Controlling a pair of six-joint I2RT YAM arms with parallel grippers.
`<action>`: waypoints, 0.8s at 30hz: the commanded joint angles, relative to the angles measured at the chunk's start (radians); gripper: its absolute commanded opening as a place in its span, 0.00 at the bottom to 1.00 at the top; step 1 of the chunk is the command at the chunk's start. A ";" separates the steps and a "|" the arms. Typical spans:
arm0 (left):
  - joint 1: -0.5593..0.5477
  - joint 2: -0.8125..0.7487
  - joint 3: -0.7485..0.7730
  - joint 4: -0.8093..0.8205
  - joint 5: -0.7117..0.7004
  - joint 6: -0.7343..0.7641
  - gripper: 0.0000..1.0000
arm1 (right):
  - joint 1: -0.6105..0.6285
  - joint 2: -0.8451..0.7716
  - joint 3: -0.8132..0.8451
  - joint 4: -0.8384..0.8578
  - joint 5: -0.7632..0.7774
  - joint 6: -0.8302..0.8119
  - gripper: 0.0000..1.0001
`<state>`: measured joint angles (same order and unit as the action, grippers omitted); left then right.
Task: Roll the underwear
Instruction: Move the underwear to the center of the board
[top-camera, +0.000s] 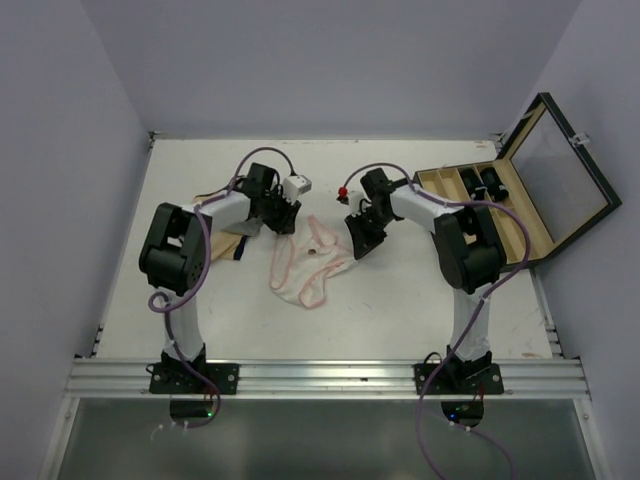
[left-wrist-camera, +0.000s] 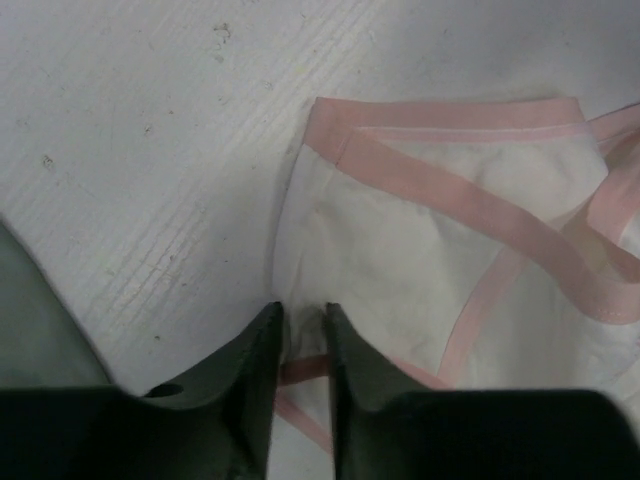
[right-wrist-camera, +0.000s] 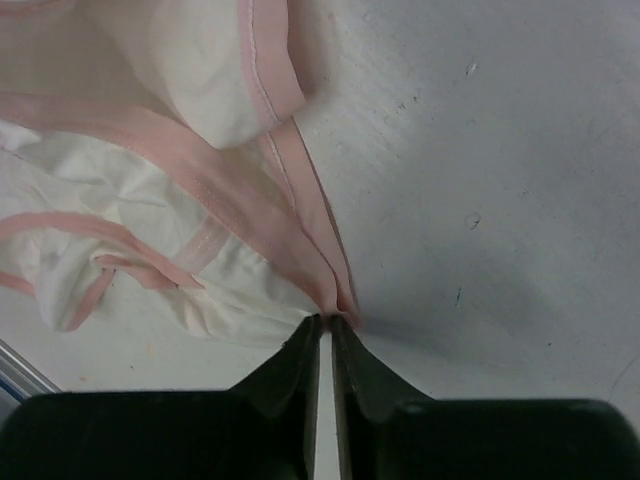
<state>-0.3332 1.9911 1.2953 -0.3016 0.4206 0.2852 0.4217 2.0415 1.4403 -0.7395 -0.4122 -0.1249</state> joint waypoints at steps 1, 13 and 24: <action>0.006 0.015 0.026 0.019 -0.022 0.006 0.21 | 0.002 -0.012 -0.008 0.003 -0.001 -0.041 0.10; 0.039 -0.230 -0.123 0.025 0.068 0.064 0.00 | 0.002 -0.216 0.081 -0.168 0.093 -0.271 0.00; 0.030 -0.388 -0.292 -0.188 0.291 0.212 0.03 | 0.043 -0.204 0.121 -0.458 0.062 -0.660 0.00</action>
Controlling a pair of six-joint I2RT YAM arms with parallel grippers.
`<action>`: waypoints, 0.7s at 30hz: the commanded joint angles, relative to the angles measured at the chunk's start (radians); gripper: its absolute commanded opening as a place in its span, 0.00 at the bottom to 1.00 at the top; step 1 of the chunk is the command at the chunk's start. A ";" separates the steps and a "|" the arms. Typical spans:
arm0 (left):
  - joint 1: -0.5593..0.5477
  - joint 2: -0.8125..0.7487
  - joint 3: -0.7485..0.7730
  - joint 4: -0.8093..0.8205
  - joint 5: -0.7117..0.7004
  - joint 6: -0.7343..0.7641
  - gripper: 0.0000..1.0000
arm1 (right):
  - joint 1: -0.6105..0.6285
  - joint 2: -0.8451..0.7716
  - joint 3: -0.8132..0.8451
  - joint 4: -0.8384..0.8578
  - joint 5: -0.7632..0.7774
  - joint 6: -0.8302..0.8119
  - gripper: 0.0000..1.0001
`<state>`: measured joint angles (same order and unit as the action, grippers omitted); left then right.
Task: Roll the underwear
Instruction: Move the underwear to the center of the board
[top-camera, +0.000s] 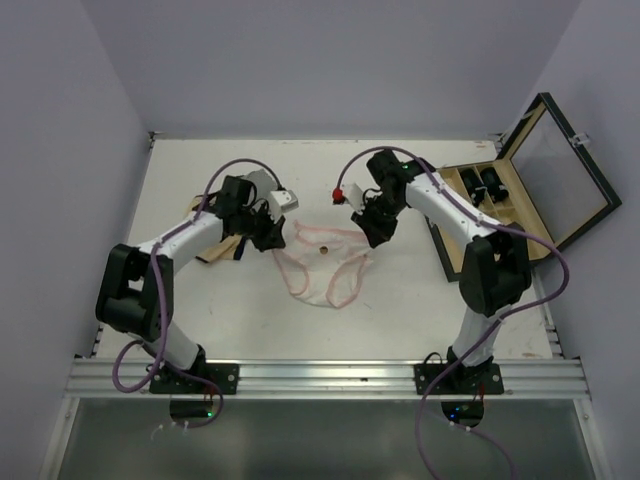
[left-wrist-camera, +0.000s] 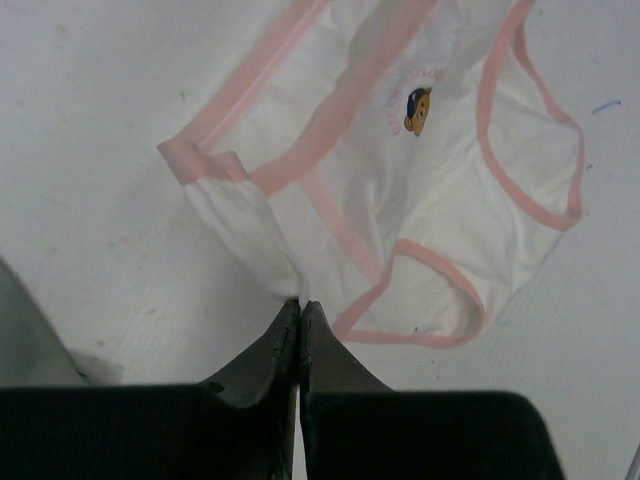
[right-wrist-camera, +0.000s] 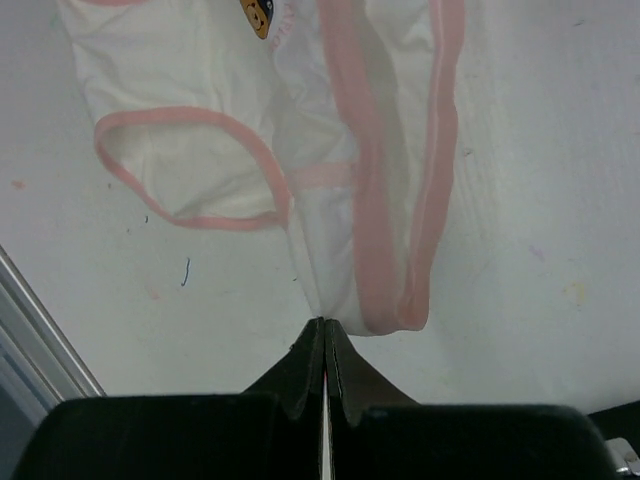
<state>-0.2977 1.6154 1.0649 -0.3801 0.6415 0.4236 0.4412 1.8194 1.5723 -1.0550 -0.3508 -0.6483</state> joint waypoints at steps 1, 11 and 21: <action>-0.009 -0.015 -0.100 -0.120 0.048 0.076 0.04 | 0.030 0.029 -0.020 -0.175 0.001 -0.143 0.00; 0.005 -0.087 -0.197 -0.072 -0.098 0.046 0.43 | 0.041 0.052 -0.158 -0.080 0.056 -0.025 0.51; 0.037 -0.005 0.009 -0.066 -0.094 -0.022 0.54 | -0.056 0.156 0.034 -0.062 -0.079 0.229 0.45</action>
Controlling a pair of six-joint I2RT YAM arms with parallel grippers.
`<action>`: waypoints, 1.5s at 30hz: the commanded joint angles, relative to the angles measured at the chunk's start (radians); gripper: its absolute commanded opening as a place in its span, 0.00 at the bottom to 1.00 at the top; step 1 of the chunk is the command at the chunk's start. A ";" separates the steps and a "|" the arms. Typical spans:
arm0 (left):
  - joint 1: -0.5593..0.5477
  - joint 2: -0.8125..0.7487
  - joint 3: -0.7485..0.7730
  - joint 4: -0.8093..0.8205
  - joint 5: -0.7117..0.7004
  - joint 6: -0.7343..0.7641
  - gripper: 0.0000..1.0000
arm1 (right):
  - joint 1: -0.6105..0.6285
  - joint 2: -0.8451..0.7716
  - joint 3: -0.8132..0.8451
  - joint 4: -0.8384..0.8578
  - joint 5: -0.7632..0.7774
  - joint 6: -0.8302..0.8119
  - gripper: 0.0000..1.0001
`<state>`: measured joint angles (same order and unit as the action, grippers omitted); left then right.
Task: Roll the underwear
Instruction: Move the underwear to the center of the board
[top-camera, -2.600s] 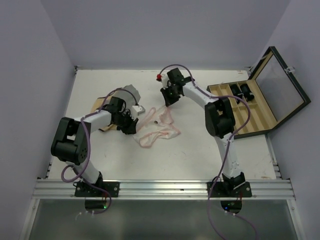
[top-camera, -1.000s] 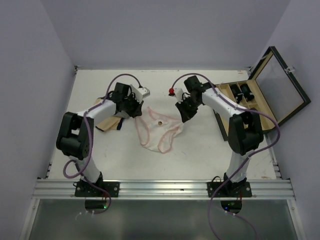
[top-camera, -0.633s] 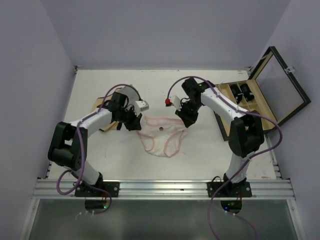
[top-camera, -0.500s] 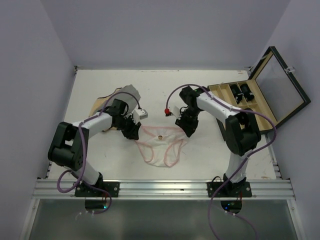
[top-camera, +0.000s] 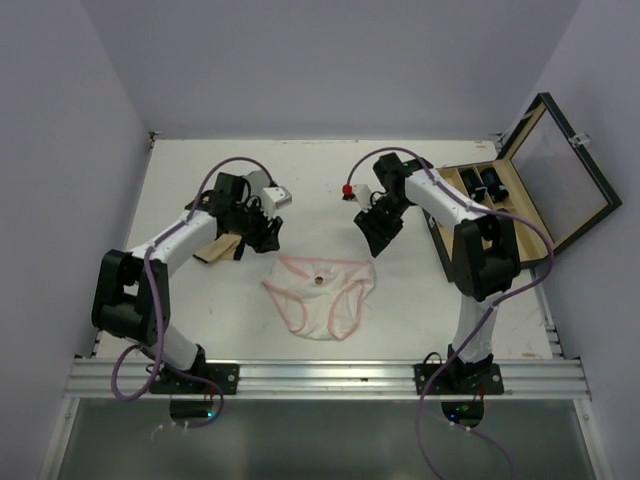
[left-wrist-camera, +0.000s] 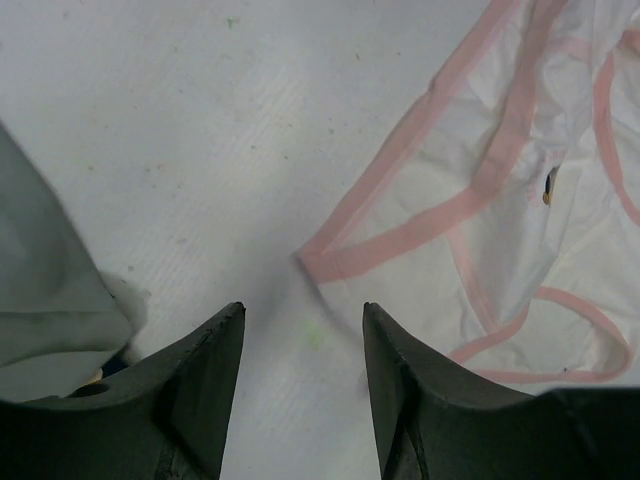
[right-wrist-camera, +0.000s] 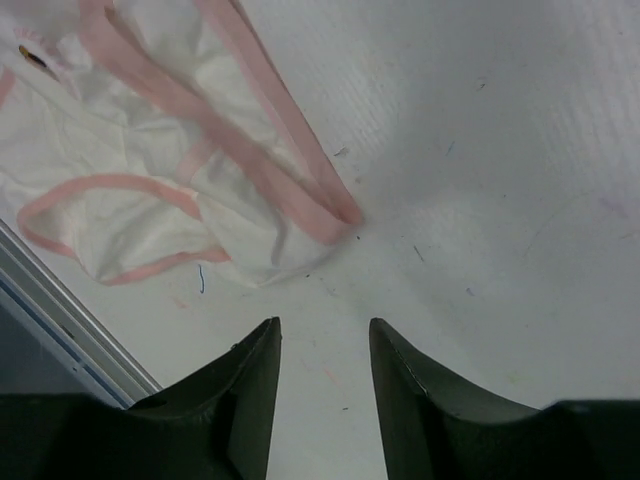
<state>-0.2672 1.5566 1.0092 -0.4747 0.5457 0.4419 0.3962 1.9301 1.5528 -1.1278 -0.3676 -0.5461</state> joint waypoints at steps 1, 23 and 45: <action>0.006 0.074 0.074 0.027 0.008 -0.048 0.55 | -0.014 0.061 0.055 0.025 -0.060 0.153 0.45; 0.006 0.224 0.062 0.088 0.043 -0.135 0.52 | -0.066 0.176 -0.042 0.166 -0.134 0.465 0.45; 0.008 0.275 0.081 0.062 0.076 -0.160 0.11 | -0.092 0.207 -0.050 0.221 -0.214 0.495 0.00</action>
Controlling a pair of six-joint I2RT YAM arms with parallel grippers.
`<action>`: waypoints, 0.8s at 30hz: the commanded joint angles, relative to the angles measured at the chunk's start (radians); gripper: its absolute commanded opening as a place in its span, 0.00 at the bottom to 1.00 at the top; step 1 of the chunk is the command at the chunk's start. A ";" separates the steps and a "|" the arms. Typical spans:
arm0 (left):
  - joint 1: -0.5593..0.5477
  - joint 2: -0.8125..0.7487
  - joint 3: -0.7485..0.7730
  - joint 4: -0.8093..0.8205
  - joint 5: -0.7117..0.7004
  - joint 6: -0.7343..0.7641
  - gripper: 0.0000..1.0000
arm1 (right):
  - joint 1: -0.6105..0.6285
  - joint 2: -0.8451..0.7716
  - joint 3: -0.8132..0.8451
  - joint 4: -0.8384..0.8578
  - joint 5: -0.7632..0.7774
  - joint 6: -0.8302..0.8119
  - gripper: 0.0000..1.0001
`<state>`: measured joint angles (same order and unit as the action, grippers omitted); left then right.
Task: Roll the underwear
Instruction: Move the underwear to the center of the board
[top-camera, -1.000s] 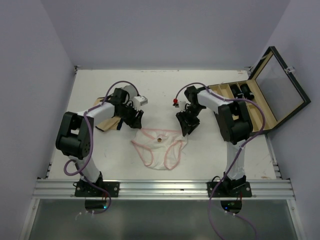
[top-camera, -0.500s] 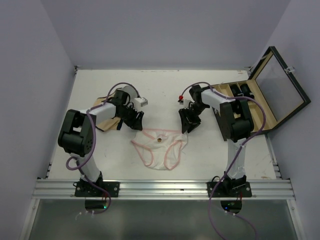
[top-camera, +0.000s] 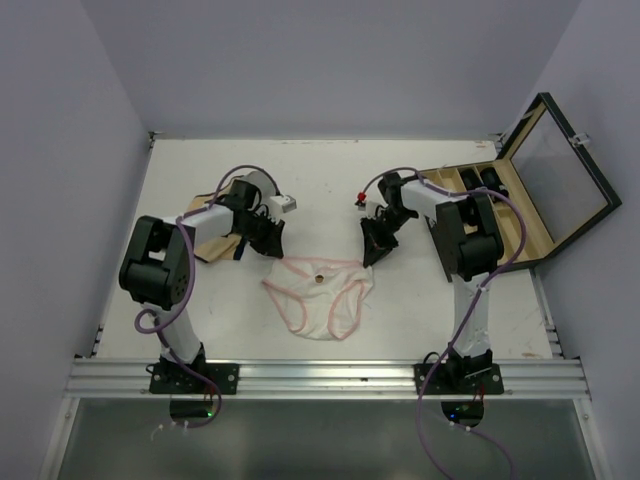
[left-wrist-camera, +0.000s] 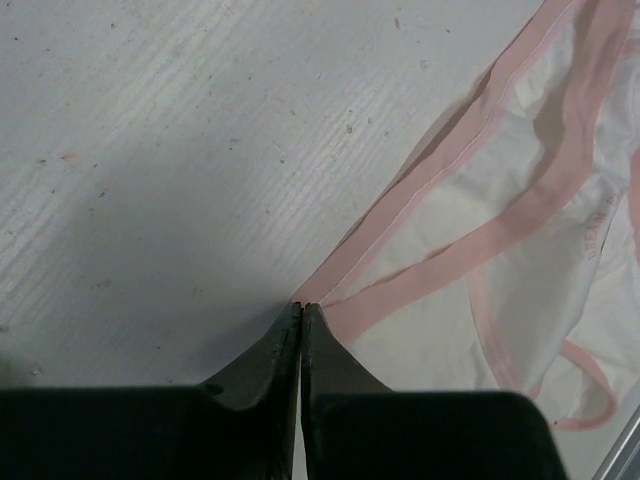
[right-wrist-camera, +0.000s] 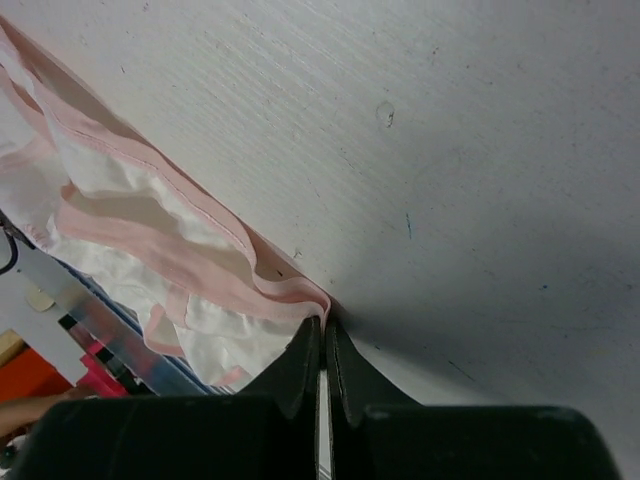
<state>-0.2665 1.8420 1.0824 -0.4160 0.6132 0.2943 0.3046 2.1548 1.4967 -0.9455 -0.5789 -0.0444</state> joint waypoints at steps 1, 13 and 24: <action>0.013 -0.032 0.011 0.005 0.011 -0.015 0.03 | -0.004 -0.045 0.014 0.037 -0.002 -0.015 0.00; 0.131 -0.400 0.048 0.043 0.186 0.009 0.00 | -0.056 -0.413 0.089 0.073 -0.039 -0.120 0.00; 0.130 -0.814 -0.127 0.091 0.333 0.069 0.00 | -0.056 -0.907 -0.144 0.251 -0.044 -0.121 0.00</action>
<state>-0.1379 1.1252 0.9920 -0.3534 0.8715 0.3332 0.2485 1.3624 1.4067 -0.7605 -0.5968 -0.1474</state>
